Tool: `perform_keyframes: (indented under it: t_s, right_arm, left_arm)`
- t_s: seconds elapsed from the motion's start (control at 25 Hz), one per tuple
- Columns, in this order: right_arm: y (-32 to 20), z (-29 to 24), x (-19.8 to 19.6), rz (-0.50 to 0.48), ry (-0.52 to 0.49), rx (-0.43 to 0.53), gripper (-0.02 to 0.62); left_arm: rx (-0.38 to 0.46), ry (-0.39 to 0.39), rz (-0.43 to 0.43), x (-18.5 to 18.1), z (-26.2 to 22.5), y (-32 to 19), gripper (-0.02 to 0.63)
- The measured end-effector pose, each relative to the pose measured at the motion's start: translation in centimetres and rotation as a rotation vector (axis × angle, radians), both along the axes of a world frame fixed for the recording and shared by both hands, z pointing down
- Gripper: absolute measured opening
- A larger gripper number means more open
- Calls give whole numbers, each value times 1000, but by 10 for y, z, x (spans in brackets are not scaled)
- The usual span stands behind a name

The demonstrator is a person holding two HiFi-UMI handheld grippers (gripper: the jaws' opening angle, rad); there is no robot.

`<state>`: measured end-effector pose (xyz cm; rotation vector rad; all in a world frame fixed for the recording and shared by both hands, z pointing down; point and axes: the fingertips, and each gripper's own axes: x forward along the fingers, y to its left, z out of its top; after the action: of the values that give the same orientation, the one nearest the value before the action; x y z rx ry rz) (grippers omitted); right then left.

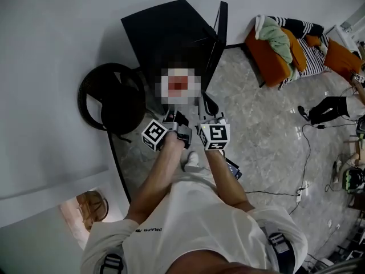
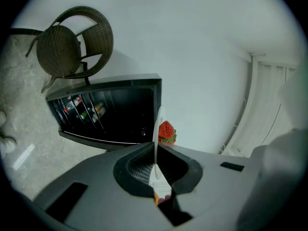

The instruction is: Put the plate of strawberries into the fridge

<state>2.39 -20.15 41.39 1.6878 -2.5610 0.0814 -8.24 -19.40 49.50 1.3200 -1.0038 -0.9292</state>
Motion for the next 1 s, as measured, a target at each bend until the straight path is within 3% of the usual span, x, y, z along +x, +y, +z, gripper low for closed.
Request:
perform_keyframes:
  t_s: [1.0]
  right_arm:
    - [-35,68,-10,-46,4,-48,12]
  left_arm:
    - [-47,-24,-36,-4,55,-32,11]
